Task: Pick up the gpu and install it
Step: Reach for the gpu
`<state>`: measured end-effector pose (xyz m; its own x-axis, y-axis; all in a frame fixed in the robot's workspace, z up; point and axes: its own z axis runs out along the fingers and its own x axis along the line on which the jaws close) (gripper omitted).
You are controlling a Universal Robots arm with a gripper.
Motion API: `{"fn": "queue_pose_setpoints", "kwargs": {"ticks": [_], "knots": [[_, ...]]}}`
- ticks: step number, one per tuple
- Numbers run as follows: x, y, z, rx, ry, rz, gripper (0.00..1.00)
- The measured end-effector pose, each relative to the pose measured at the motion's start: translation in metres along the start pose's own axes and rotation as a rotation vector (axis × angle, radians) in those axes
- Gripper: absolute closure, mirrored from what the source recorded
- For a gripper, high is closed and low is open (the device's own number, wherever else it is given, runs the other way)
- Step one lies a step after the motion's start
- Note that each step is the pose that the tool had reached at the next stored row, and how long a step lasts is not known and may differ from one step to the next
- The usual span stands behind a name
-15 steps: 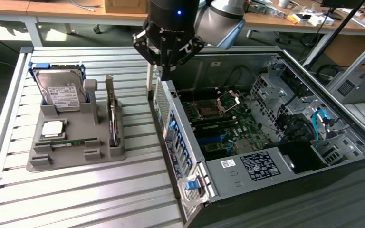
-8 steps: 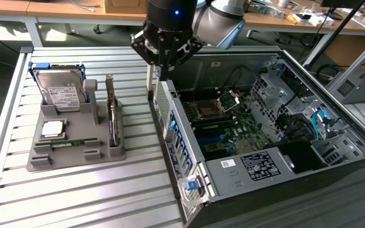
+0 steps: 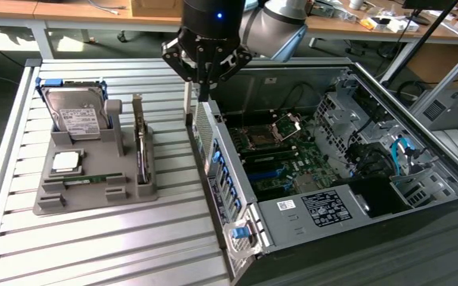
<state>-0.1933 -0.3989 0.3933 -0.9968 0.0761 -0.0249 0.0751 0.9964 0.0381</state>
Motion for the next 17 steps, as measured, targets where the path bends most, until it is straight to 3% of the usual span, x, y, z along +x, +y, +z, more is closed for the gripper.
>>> {"fn": "queue_pose_setpoints", "kwargs": {"ticks": [17], "knots": [[0.0082,-0.0006,-0.0002,0.0,0.0,0.0,0.89]]}}
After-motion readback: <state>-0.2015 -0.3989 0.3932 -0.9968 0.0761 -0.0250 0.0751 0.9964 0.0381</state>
